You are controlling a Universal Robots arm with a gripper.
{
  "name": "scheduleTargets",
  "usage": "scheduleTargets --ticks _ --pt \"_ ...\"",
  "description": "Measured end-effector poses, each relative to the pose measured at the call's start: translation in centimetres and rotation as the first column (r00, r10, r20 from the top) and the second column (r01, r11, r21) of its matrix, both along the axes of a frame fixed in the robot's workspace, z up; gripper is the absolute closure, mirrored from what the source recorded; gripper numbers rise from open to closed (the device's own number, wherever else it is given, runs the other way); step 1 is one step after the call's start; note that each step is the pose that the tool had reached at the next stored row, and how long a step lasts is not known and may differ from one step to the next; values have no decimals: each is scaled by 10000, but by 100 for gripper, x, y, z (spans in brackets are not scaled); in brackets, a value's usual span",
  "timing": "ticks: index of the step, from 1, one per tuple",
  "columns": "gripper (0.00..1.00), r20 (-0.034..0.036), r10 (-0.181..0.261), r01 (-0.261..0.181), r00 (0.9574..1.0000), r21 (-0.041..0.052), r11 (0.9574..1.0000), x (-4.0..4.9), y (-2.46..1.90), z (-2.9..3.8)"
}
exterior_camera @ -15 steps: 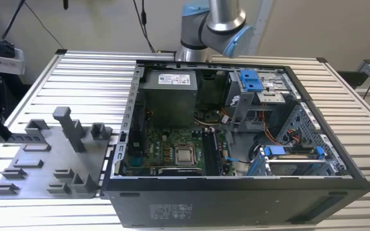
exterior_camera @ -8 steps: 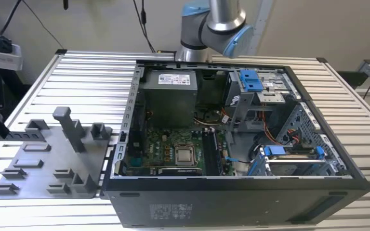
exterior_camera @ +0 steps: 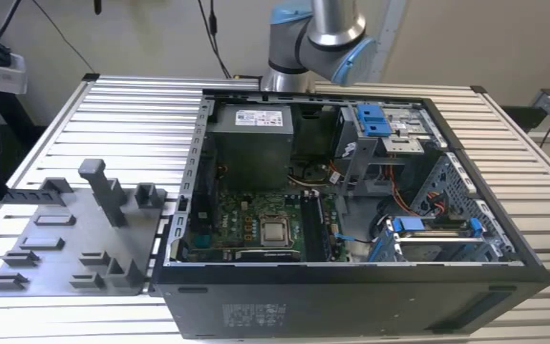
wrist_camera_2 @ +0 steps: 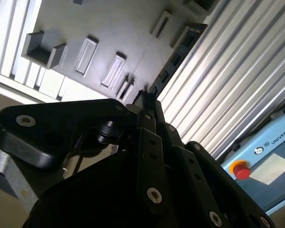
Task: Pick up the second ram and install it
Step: 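Pick up the second ram and move it above second insertion slot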
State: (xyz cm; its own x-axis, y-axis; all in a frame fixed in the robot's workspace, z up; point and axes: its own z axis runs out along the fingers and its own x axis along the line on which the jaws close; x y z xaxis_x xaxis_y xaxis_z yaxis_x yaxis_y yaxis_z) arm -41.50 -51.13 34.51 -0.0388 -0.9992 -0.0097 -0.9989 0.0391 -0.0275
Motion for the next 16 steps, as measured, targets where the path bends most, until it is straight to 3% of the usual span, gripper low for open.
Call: scheduleTargets --ticks 16 --pt "86 0 -1 1 10000 1 10000 0 0 335"
